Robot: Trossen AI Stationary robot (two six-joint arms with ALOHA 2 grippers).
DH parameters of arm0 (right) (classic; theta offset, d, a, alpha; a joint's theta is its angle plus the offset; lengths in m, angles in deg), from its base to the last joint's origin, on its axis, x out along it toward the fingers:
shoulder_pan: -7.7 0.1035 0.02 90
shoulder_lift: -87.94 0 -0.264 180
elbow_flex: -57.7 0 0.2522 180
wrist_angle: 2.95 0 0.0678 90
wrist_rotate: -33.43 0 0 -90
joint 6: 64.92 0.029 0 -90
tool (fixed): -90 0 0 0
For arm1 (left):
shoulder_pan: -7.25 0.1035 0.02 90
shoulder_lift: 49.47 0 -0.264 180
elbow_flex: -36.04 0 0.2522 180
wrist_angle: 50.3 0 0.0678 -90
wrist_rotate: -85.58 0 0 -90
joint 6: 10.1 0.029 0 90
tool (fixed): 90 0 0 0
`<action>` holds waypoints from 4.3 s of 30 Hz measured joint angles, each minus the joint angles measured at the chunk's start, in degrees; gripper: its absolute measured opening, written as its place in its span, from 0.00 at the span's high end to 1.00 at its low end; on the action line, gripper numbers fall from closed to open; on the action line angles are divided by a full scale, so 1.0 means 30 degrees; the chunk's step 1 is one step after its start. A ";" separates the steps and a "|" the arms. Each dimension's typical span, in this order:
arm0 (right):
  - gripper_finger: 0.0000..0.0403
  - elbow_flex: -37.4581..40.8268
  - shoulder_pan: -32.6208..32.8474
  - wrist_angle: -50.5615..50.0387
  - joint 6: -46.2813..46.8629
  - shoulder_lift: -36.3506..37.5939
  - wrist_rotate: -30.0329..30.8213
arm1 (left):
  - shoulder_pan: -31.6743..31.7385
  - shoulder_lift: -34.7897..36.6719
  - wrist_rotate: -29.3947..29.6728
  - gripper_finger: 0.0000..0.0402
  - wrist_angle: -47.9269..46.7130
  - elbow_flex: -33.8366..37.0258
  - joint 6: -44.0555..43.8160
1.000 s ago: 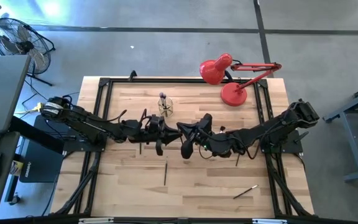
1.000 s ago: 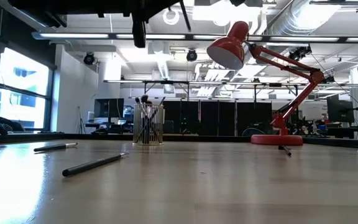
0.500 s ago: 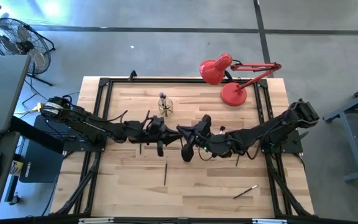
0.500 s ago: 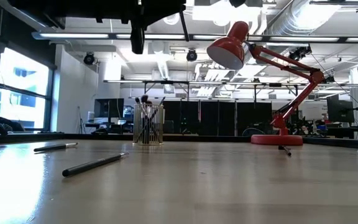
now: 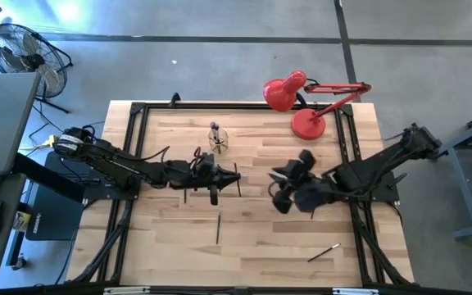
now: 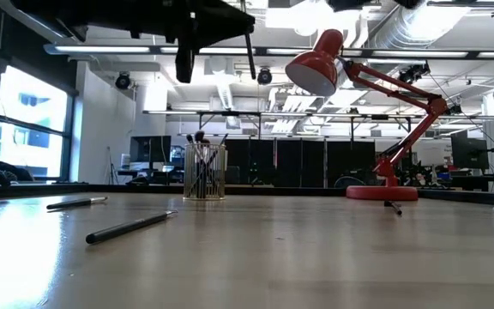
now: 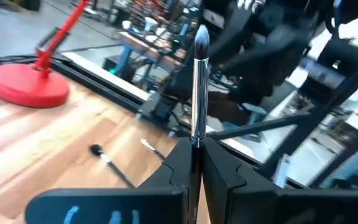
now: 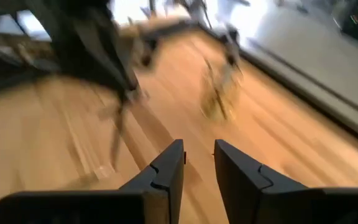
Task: Put items in baskets/containers
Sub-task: Put the eyeshadow brush into the wire organizer
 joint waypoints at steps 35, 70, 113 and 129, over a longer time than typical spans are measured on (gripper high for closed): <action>0.78 0.0007 -0.2870 -0.5881 0.7010 -0.1539 -0.0830 | 1.3588 0.1323 -0.9005 0.98 -0.6351 -0.0010 0.8429; 0.78 0.0007 -0.5116 -0.5584 0.7388 -0.1539 -0.0232 | 1.5373 -0.1741 -1.2885 0.73 -0.3657 0.0015 0.8845; 0.78 0.0007 -0.0973 -0.4868 0.5085 -0.4471 -0.4035 | -0.2297 0.6885 0.8396 0.98 -2.7358 -0.3292 -1.2496; 0.78 0.0007 -0.0713 -0.4578 0.4816 -0.4562 -0.3430 | 0.3214 0.6125 0.0400 0.97 -3.2556 -0.3357 -1.4394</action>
